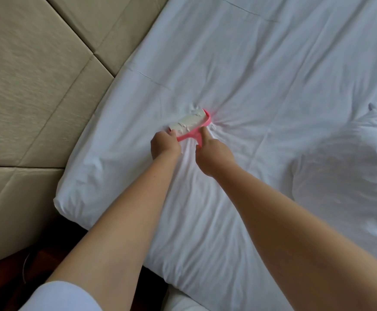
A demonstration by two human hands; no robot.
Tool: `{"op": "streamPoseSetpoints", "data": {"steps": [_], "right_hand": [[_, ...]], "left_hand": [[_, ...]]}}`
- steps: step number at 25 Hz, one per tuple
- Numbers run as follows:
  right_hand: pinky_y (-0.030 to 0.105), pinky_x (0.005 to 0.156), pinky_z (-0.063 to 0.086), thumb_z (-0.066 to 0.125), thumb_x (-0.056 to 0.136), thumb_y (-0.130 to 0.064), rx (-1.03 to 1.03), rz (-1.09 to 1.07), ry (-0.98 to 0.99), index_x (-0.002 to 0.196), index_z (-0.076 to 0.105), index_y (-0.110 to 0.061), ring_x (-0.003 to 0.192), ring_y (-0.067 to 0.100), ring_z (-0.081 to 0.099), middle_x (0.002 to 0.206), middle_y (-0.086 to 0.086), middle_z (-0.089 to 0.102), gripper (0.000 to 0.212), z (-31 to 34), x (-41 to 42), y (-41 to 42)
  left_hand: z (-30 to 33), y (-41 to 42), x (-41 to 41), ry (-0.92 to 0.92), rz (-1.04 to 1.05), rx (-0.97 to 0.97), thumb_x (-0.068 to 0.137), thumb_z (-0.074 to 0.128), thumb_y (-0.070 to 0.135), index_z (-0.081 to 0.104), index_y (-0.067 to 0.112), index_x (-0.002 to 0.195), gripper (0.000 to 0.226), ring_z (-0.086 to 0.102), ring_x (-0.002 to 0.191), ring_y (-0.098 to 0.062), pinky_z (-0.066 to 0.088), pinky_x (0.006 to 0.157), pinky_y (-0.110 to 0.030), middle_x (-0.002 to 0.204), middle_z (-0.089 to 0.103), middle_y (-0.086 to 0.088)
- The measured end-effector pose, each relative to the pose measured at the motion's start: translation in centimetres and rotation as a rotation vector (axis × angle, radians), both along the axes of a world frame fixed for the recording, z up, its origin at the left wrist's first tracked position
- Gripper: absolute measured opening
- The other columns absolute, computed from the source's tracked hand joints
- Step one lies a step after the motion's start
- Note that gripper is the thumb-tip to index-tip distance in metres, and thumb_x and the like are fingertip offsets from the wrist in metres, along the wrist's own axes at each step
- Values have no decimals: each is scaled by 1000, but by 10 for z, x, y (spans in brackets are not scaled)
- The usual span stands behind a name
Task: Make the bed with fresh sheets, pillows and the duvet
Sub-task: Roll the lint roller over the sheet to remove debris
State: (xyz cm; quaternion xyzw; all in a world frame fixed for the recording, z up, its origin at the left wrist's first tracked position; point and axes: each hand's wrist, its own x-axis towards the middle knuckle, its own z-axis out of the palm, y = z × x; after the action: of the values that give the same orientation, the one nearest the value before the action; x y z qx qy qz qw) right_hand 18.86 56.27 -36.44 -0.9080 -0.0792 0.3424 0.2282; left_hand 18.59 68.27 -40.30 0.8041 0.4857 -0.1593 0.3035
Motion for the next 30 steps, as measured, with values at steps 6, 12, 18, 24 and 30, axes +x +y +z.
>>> {"op": "streamPoseSetpoints", "data": {"steps": [6, 12, 18, 24, 30], "right_hand": [[32, 62, 35, 36, 94, -10, -69, 41, 86, 144, 20, -24, 74, 25, 46, 80, 3, 49, 55, 19, -31, -41], [32, 69, 36, 36, 95, -11, -139, 100, 141, 150, 10, -23, 79, 26, 45, 107, 14, 60, 62, 37, -78, -102], [32, 62, 33, 36, 94, -10, -116, 147, -1, 144, 21, -23, 72, 27, 45, 88, 12, 55, 54, 52, -99, -111], [33, 59, 34, 36, 99, -20, -56, 182, -98, 141, 23, -21, 69, 29, 45, 74, 6, 48, 44, 58, -96, -63], [32, 63, 34, 36, 97, -15, -82, 165, 31, 146, 18, -24, 76, 28, 48, 101, 13, 61, 53, 31, -89, -10]], "left_hand": [[7, -44, -43, 37, -22, -55, 100, 43, 29, 62, -1, 118, 39, 56, 116, -34, 43, 92, -36, 123, 61, -21], [18, -107, -97, 128, -2, -171, 100, 42, 30, 60, -3, 119, 42, 56, 115, -35, 44, 93, -36, 123, 60, -22], [33, -124, -119, 67, 176, -309, 91, 37, 34, 66, 3, 111, 46, 63, 103, -32, 50, 93, -39, 110, 68, -15], [39, -74, -115, -56, 337, -208, 93, 39, 35, 67, 0, 109, 48, 64, 100, -33, 52, 88, -39, 106, 69, -15], [7, -20, -114, 29, 321, -259, 91, 48, 32, 68, -1, 108, 42, 63, 103, -35, 52, 91, -41, 109, 68, -18]]}}
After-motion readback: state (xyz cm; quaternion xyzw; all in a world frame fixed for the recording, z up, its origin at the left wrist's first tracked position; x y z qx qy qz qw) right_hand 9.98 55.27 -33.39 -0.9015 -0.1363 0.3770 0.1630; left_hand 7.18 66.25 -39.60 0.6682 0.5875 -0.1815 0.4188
